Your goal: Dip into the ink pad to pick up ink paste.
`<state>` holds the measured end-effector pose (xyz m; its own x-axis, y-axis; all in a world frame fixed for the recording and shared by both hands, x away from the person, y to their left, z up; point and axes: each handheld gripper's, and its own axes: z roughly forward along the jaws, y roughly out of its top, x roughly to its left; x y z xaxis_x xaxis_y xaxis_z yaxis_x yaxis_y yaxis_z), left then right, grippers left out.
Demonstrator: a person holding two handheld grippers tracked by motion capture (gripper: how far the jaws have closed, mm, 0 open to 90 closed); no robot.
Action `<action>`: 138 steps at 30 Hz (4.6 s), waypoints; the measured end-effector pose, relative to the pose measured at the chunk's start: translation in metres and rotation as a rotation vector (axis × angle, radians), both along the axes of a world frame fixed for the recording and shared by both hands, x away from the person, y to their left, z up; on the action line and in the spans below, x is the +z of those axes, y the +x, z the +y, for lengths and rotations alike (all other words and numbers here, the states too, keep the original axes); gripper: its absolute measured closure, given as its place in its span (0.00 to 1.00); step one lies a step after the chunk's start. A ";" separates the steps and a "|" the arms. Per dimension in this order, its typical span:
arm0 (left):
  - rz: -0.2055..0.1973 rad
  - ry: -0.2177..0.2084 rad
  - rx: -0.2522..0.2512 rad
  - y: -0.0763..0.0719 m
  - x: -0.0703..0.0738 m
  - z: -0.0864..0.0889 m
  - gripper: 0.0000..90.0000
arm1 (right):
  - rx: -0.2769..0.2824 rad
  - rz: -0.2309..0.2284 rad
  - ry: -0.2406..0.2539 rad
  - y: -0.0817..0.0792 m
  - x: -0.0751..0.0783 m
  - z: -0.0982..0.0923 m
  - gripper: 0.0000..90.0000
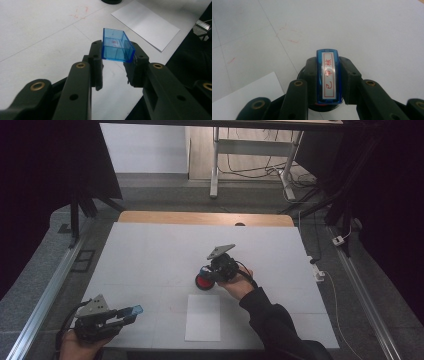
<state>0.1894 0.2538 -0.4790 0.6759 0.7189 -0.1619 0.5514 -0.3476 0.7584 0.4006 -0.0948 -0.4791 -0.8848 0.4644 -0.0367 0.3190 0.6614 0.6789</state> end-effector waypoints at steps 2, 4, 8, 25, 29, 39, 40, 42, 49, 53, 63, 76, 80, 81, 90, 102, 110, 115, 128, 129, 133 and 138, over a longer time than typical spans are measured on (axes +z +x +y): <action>0.001 -0.001 0.000 0.000 0.000 0.000 0.76 | -0.002 0.003 -0.004 0.001 -0.001 0.000 0.78; 0.001 -0.002 0.000 0.000 0.000 0.000 0.76 | -0.001 0.003 -0.009 0.002 -0.002 0.001 0.78; 0.002 -0.002 -0.002 0.000 0.000 0.000 0.76 | -0.007 0.011 -0.008 0.003 -0.004 0.001 0.78; 0.008 0.005 -0.006 0.001 -0.001 -0.001 0.76 | -0.022 0.006 -0.032 0.002 -0.005 0.009 0.79; 0.006 0.007 -0.006 0.000 -0.001 -0.001 0.76 | -0.029 0.035 -0.001 0.006 -0.006 0.005 0.79; 0.006 0.005 -0.009 0.000 -0.001 -0.001 0.76 | -0.029 0.060 0.048 0.010 -0.009 -0.001 0.79; 0.006 0.005 -0.009 0.000 -0.001 -0.001 0.76 | -0.029 0.054 0.046 0.009 -0.009 -0.001 0.79; 0.007 0.006 -0.009 0.000 -0.001 -0.001 0.76 | -0.030 0.049 0.041 0.008 -0.008 -0.001 0.79; 0.009 -0.002 -0.006 0.001 -0.001 0.000 0.76 | -0.032 0.039 0.028 0.006 -0.007 -0.001 0.79; 0.011 -0.003 -0.006 0.001 -0.001 0.000 0.76 | -0.037 0.031 0.039 0.005 -0.003 -0.004 0.79; 0.011 -0.004 -0.005 0.001 -0.001 0.000 0.76 | -0.030 0.015 0.089 0.001 0.012 -0.010 0.78; 0.013 -0.011 -0.004 0.001 -0.001 0.001 0.76 | -0.003 0.031 0.058 -0.004 0.006 -0.001 0.78; 0.012 -0.009 -0.005 0.001 -0.001 0.001 0.76 | 0.001 0.034 0.046 -0.003 0.003 0.001 0.78; 0.012 -0.009 -0.005 0.001 -0.001 0.001 0.76 | 0.003 0.032 0.043 -0.003 0.002 0.001 0.78; 0.012 -0.009 -0.005 0.001 -0.001 0.001 0.76 | 0.006 0.040 0.015 -0.003 -0.006 0.005 0.78; 0.015 -0.007 -0.007 0.001 -0.001 0.001 0.76 | -0.003 0.018 -0.006 -0.006 -0.007 0.011 0.79; 0.018 -0.010 -0.007 0.001 -0.001 0.001 0.76 | 0.002 0.011 -0.007 -0.007 -0.008 0.011 0.79; 0.022 -0.012 -0.005 0.002 -0.001 0.001 0.76 | -0.006 0.054 0.042 -0.001 -0.010 0.005 0.79; 0.031 0.002 0.003 0.003 -0.001 0.000 0.76 | -0.001 0.034 0.053 -0.003 -0.011 0.004 0.79; 0.033 0.003 0.005 0.003 -0.001 0.000 0.76 | 0.001 0.018 0.045 -0.005 -0.011 0.005 0.79; 0.039 -0.011 0.005 0.004 -0.001 0.001 0.76 | 0.004 -0.010 0.024 -0.009 -0.011 0.008 0.79; 0.048 -0.020 0.007 0.005 -0.002 0.002 0.76 | -0.002 -0.006 0.037 -0.009 -0.011 0.007 0.79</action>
<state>0.1944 0.2557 -0.4807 0.6616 0.7202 -0.2085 0.5901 -0.3286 0.7374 0.3918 -0.0882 -0.4901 -0.8839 0.4671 -0.0252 0.3157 0.6353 0.7048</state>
